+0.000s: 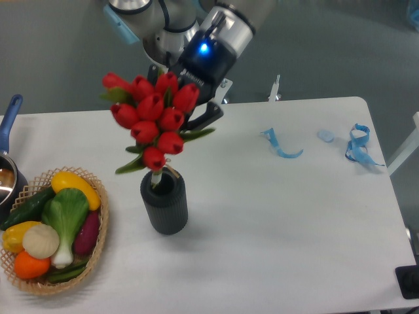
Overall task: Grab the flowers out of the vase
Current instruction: 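Carry the held tulips up and away from the vase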
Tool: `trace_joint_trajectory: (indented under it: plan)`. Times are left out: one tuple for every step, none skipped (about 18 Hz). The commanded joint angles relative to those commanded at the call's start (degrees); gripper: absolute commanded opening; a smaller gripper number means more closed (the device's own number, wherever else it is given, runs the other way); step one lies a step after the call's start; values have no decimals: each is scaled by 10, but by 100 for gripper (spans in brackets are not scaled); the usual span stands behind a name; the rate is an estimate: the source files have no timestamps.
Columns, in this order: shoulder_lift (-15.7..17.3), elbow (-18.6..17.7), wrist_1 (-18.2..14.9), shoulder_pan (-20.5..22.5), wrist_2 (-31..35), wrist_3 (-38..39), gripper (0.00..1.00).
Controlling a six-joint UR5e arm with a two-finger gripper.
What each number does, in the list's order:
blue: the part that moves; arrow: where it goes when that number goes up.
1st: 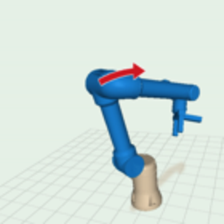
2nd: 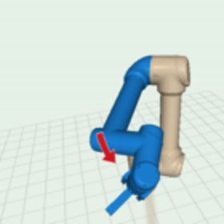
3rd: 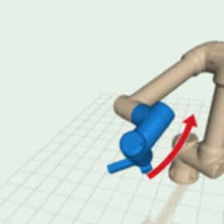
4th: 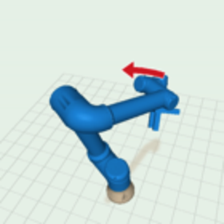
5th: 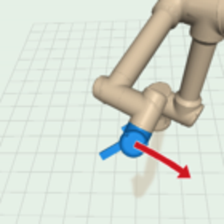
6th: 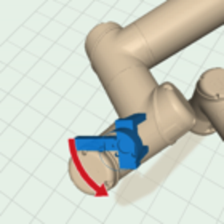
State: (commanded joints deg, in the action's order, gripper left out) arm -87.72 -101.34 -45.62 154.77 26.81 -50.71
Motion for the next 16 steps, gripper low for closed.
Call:
trace_joint_trajectory:
  plan:
    - [0,2,0,9,0,-1,42]
    - [0,3,0,21,0,-3,42]
    - [-1,3,0,34,1,-6,42]
    - [-2,4,1,47,1,-12,42]
    - [-7,4,1,59,0,-33,42]
    - [-14,4,1,64,0,-58,42]
    - [-28,4,0,71,1,-75,42]
    - [-38,4,1,78,1,-92,42]
    - [-46,3,2,85,2,-111,42]
    - [-56,3,1,95,2,-132,42]
    - [-60,2,1,104,2,-148,42]
    - [-62,2,1,112,3,-161,42]
    - [-70,2,1,115,4,-169,42]
    - [-76,2,2,120,4,-171,42]
    - [-77,0,1,128,4,-178,42]
    - [-80,-2,1,130,4,-187,42]
